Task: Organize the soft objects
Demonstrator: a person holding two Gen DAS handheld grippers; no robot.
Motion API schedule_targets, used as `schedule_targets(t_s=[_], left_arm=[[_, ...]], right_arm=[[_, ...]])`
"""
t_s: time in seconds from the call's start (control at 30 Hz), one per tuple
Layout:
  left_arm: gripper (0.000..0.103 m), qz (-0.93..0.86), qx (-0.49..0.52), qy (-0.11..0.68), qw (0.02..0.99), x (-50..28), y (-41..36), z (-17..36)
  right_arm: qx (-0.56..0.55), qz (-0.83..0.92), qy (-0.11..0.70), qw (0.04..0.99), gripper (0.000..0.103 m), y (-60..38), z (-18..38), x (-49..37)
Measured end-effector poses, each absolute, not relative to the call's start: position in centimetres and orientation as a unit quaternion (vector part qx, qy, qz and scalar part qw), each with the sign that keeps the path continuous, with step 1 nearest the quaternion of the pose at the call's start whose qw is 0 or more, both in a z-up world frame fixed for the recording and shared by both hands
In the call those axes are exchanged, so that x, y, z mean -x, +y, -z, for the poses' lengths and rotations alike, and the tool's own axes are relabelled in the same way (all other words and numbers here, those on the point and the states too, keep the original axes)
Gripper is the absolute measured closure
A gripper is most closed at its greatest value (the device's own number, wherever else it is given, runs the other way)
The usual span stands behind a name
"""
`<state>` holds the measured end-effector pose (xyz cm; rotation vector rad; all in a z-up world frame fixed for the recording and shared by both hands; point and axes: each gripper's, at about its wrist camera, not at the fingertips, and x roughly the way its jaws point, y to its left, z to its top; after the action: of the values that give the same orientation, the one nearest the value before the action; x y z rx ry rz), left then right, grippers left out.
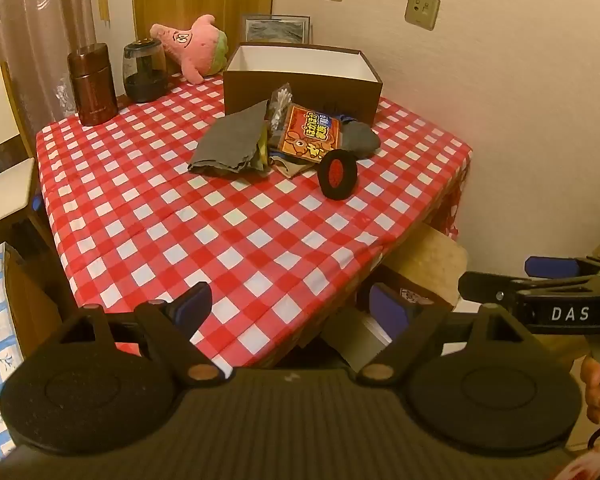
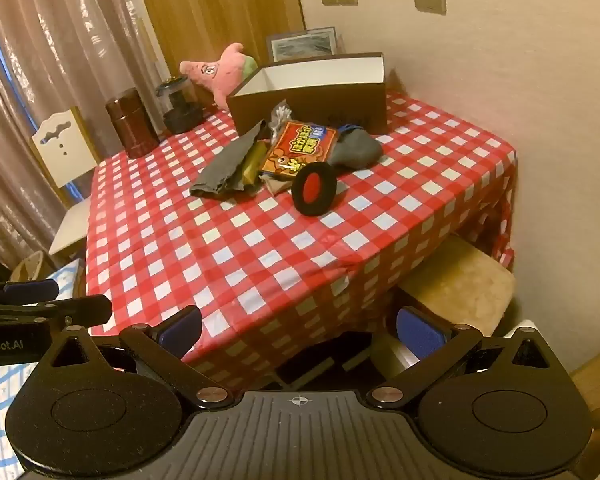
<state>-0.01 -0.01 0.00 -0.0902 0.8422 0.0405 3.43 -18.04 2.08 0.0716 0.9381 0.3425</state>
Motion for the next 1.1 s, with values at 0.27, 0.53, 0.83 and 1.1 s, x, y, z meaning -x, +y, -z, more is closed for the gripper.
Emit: schedule_targets(t_s=[0.27, 0.53, 0.83, 1.1], left_arm=[[0.018, -0.02, 0.044, 0.411, 0.91, -0.02, 0.0, 0.0], [0.018, -0.02, 0.044, 0.411, 0.91, 0.0, 0.0, 0.0], [0.018, -0.02, 0.044, 0.411, 0.91, -0.01, -0.01, -0.01], [0.018, -0.02, 0.045, 0.411, 0.91, -0.01, 0.0, -0.01]], right_arm=[[-0.036, -0.164, 0.451, 0.876, 0.0, -18.26, -2.02, -3.59], [-0.034, -0.164, 0.452, 0.876, 0.0, -18.39, -1.93, -3.69], [-0.035, -0.164, 0.452, 0.876, 0.0, -18.53, -1.96, -3.64], [-0.035, -0.164, 0.452, 0.876, 0.0, -18.57, -2.02, -3.56]])
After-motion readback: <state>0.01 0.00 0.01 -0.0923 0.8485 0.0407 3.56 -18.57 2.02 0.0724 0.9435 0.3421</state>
